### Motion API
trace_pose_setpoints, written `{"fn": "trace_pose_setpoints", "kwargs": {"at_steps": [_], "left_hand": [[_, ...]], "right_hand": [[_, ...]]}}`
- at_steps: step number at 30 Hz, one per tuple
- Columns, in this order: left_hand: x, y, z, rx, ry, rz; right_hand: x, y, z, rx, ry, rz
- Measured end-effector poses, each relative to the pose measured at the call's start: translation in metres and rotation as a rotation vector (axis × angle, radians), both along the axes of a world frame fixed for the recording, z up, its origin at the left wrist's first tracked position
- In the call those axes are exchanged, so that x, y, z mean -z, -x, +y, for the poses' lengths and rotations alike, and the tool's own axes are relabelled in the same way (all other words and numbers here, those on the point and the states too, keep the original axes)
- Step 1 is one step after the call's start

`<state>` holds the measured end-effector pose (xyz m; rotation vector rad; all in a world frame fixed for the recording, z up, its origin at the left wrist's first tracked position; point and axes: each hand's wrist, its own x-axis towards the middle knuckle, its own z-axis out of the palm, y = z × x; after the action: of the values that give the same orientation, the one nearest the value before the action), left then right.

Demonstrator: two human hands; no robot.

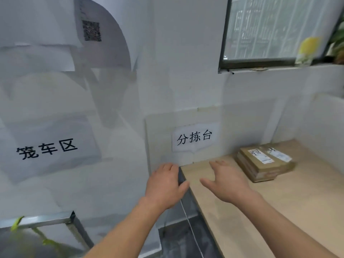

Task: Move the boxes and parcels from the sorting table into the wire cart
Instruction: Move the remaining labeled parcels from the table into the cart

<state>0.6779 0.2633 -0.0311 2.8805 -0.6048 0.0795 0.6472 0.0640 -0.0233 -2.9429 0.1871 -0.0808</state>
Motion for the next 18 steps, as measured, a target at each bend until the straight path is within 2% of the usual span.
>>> {"fn": "trace_pose_setpoints", "kwargs": {"at_steps": [4, 10, 18], "left_hand": [[0.004, -0.046, -0.023, 0.133, 0.046, 0.004], [0.001, -0.109, -0.062, 0.336, -0.004, -0.060], [0.005, -0.132, -0.124, 0.521, 0.043, -0.049]], "right_hand": [[-0.001, -0.019, -0.024, 0.126, 0.027, -0.010], [-0.011, -0.040, -0.052, 0.327, 0.074, -0.058], [-0.012, -0.032, -0.087, 0.512, 0.103, -0.073]]}}
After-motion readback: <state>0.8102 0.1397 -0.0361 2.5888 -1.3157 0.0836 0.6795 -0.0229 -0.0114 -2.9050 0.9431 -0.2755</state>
